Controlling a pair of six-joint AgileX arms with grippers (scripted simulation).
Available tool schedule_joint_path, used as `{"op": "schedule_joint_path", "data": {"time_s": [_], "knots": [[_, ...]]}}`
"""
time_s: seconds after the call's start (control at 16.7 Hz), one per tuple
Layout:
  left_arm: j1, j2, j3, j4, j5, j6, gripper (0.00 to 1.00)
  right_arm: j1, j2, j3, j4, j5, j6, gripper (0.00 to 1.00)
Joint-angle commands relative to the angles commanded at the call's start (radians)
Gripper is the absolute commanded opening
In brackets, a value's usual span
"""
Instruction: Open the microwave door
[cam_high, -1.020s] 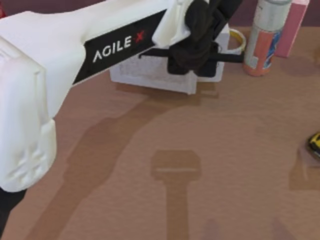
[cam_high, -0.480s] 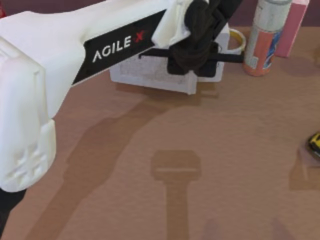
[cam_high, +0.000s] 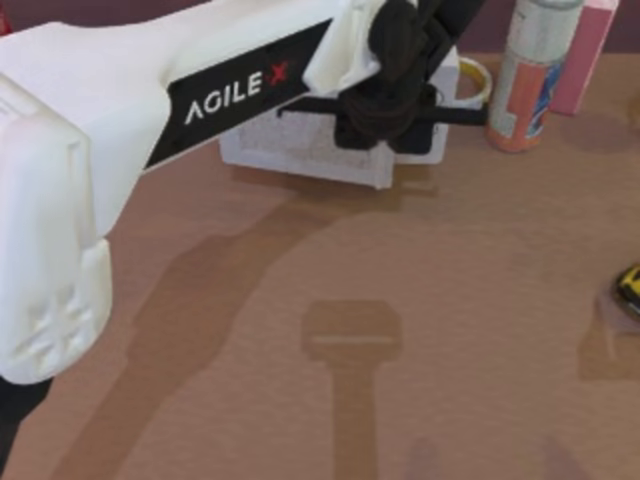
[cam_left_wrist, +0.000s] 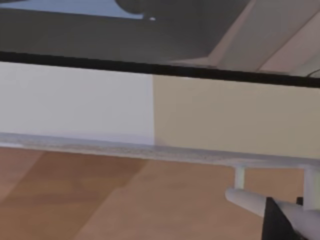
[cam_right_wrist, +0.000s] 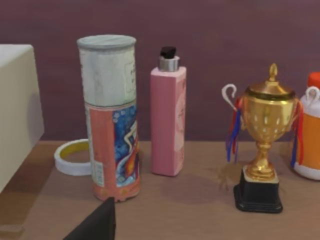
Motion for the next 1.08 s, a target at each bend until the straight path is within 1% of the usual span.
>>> {"op": "schedule_joint_path", "data": {"time_s": [0.24, 0.54, 1.08], "knots": [[-0.008, 0.001, -0.002, 0.004, 0.008, -0.003, 0.00, 0.000, 0.000, 0.000, 0.000, 0.000, 0.000, 1.00], [0.003, -0.047, -0.078, 0.043, 0.021, 0.042, 0.00, 0.000, 0.000, 0.000, 0.000, 0.000, 0.000, 1.00], [0.003, -0.051, -0.084, 0.046, 0.022, 0.047, 0.00, 0.000, 0.000, 0.000, 0.000, 0.000, 0.000, 1.00]]}}
